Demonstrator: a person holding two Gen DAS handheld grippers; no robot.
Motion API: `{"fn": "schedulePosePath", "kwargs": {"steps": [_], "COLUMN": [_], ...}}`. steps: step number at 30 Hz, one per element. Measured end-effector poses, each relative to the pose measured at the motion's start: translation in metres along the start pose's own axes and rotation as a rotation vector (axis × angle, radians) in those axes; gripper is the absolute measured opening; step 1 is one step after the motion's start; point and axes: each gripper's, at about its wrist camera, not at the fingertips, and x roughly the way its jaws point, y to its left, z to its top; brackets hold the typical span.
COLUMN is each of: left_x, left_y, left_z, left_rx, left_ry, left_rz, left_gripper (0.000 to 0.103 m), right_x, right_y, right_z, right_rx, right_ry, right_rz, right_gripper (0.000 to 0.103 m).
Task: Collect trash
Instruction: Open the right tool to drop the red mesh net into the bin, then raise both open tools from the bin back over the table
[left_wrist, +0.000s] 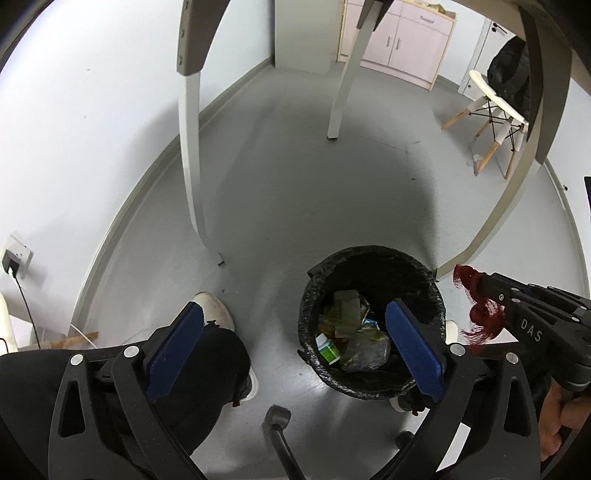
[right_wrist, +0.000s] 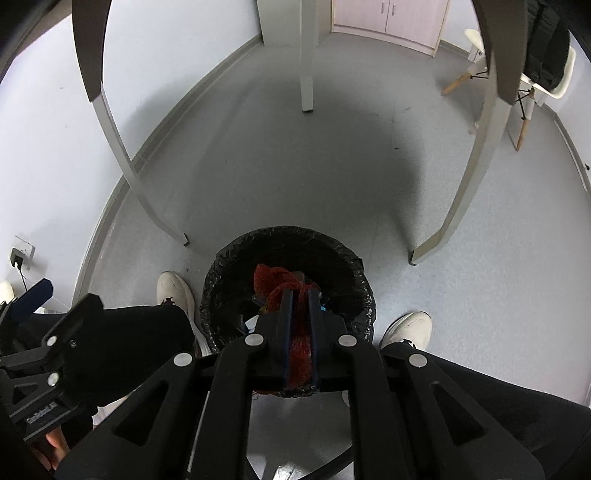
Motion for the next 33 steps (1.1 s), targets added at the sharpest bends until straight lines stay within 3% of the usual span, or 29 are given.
{"fn": "schedulePosePath", "kwargs": {"steps": [5,14,16,22,26,33], "left_x": [0.002,0.002,0.002,-0.008,-0.018,-0.045], "left_y": [0.008,0.009,0.008,0.000,-0.012,-0.029], "left_z": [0.000,0.003,0.003,0.004,0.000,-0.003], "left_rx": [-0.017,-0.027,-0.026,-0.024,0.000,0.039], "left_ry": [0.006,0.009,0.009,0.007,0.004,-0.010], "left_rz": [-0.004,-0.020,-0.016,-0.041,-0.060,-0.101], "left_gripper": [0.097,0.097,0.097,0.097,0.097,0.097], "right_x": [0.006,0.002,0.000,-0.013,-0.027,-0.060], "right_y": [0.004,0.000,-0.003,-0.012,-0.024,-0.055], "right_z": [0.002,0.001,0.001,-0.005,-0.011,-0.030], "right_rx": [-0.001,0.015,0.020,0.025,0.048,0.112], "right_ry": [0.009,-0.014,-0.024,-0.075,-0.103,-0.125], "right_rz": [-0.014,-0.023,-0.025,-0.028,-0.023,-0.075], "right_gripper": [0.020,0.057,0.069,0.090,0.095,0.095]}}
